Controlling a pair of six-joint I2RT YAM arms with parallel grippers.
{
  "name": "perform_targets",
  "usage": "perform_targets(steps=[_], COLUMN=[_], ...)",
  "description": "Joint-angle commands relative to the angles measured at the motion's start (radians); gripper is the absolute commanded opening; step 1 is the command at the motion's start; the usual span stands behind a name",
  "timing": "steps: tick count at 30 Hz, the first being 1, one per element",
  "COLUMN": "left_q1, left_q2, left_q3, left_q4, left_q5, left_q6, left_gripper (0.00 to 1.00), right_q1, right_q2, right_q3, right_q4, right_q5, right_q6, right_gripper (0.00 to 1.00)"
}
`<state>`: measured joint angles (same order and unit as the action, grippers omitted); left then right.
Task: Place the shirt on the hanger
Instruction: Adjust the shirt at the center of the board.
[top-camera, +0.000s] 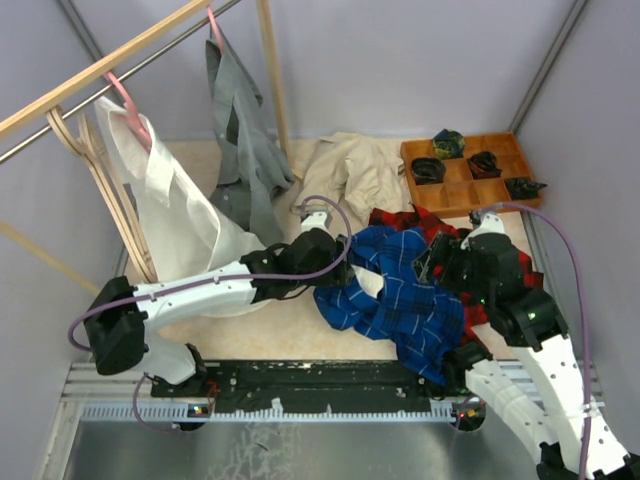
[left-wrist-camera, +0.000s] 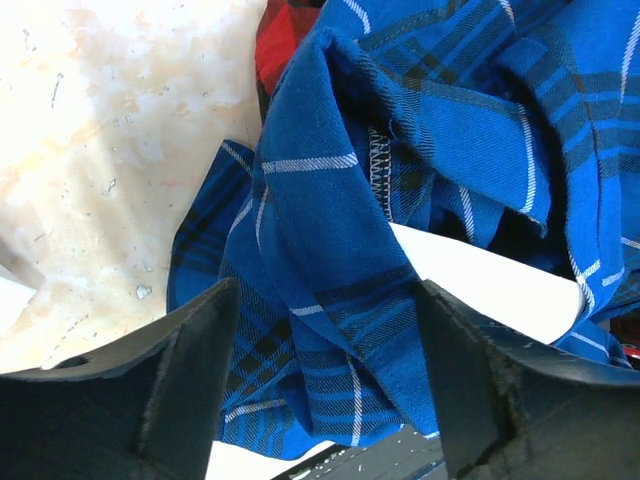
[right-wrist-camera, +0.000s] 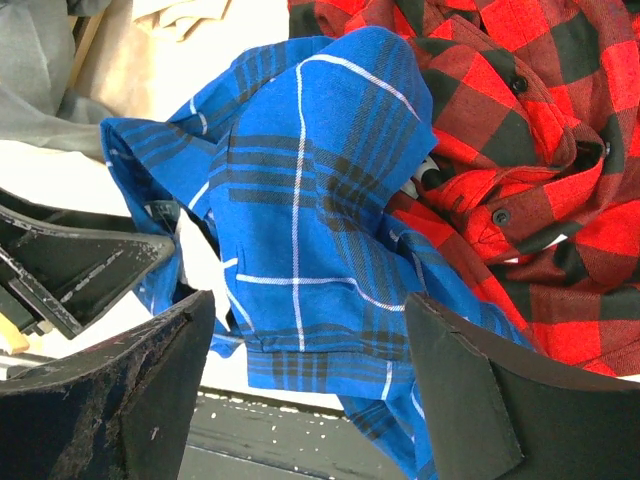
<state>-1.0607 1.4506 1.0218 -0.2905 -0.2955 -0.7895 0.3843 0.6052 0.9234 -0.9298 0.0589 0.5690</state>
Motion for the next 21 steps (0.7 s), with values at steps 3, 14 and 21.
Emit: perform_targets(steps=[3,14,21], left_q1=[-0.005,-0.005,-0.002], left_q2=[-0.040,0.047,-0.074], left_q3=[0.004,0.091,0.161], left_q4=[0.109,-0.114,-0.220], left_q5=[-0.008,-0.050,-0.227], left_q6=[-0.002,-0.012,0.115], left_gripper=[0.86,0.39,0.11], right_q1=[0.005,0.004,0.004], right_q2=[-0.002,0.014,0.021], right_q3=[-0.008,-0.023,-0.008], right_q4=[0.018,0.031,0.031], right_q5=[0.002,-0.022,0.012], right_q6=[-0.012,-0.010,-0.010], right_gripper=[0.78,0.79,0.88])
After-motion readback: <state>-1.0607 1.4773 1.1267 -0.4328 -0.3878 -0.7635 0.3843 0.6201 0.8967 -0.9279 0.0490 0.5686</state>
